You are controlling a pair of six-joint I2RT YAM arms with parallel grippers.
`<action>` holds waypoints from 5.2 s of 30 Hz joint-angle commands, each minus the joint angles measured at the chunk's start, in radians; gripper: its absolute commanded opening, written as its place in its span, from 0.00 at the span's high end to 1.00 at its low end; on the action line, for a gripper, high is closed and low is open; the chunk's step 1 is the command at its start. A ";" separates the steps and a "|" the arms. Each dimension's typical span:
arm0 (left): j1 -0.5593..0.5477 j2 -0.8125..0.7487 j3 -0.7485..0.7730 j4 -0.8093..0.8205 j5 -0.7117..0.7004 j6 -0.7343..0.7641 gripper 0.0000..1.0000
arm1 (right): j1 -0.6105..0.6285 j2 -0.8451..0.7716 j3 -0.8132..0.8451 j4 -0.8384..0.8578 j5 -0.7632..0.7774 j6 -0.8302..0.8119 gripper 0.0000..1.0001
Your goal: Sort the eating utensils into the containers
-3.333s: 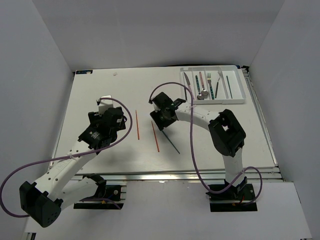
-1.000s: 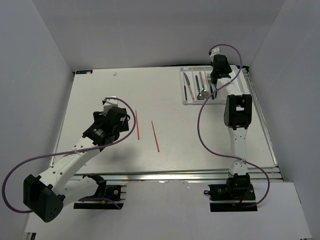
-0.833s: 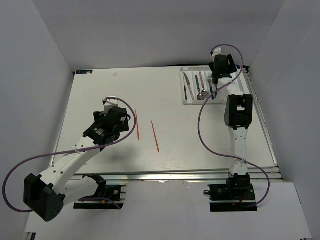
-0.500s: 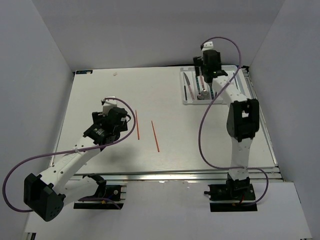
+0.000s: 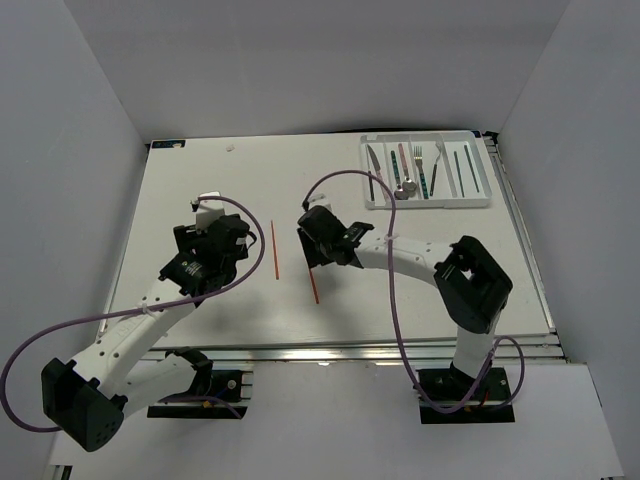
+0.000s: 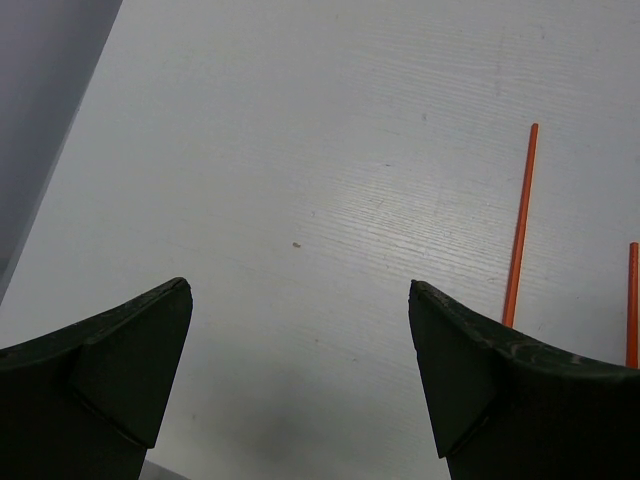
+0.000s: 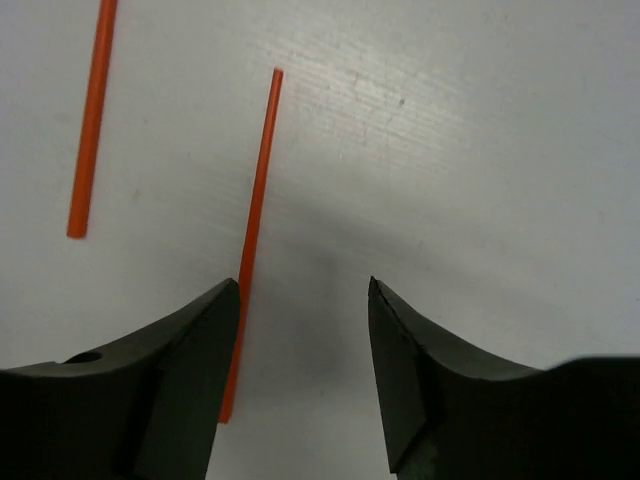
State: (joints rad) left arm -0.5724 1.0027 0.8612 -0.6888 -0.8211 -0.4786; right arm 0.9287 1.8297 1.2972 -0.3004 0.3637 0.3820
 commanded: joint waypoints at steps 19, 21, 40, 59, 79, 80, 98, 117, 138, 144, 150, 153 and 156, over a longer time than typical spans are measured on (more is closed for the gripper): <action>0.002 -0.015 0.013 0.009 0.043 0.012 0.02 | 0.136 0.151 0.076 -0.192 -0.055 0.115 0.60; 0.002 -0.015 0.013 0.009 0.048 0.012 0.02 | 0.136 0.180 0.073 -0.201 -0.055 0.120 0.63; 0.002 -0.019 0.009 0.021 0.080 0.025 0.02 | -0.160 0.027 0.125 -0.231 -0.167 -0.136 1.00; 0.002 -0.003 0.010 0.032 0.109 0.038 0.02 | -0.878 0.554 0.874 -0.061 0.162 -0.698 1.00; 0.002 0.244 0.149 0.124 0.296 -0.112 0.02 | -0.916 0.328 0.851 -0.239 -0.072 -0.427 0.46; 0.002 0.285 0.172 0.136 0.304 -0.114 0.02 | -0.915 0.286 0.818 -0.256 -0.113 -0.373 0.44; 0.095 0.904 0.524 0.057 0.519 -0.110 0.35 | -0.545 -0.659 -0.483 0.155 -0.534 -0.020 0.11; 0.085 0.886 0.256 0.084 0.599 -0.134 1.00 | -0.513 -0.725 -0.596 0.205 -0.664 -0.019 0.11; -0.033 0.487 0.101 0.368 0.793 -0.298 1.00 | -0.195 -0.226 -0.760 1.213 -0.813 0.411 0.11; -0.061 0.433 0.091 0.402 0.807 -0.333 1.00 | -0.166 -0.146 -0.698 1.264 -0.772 0.446 0.13; -0.087 0.418 0.075 0.411 0.803 -0.342 1.00 | -0.157 -0.093 -0.656 1.281 -0.773 0.462 0.32; -0.090 0.412 0.068 0.423 0.809 -0.345 1.00 | -0.156 -0.076 -0.636 1.284 -0.782 0.462 0.55; -0.090 0.401 0.084 0.410 0.801 -0.338 1.00 | -0.157 -0.086 -0.644 1.288 -0.766 0.446 0.80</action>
State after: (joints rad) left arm -0.6575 1.4597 0.9371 -0.2913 -0.0246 -0.8127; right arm 0.7673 1.7496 0.6308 0.9165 -0.4145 0.8371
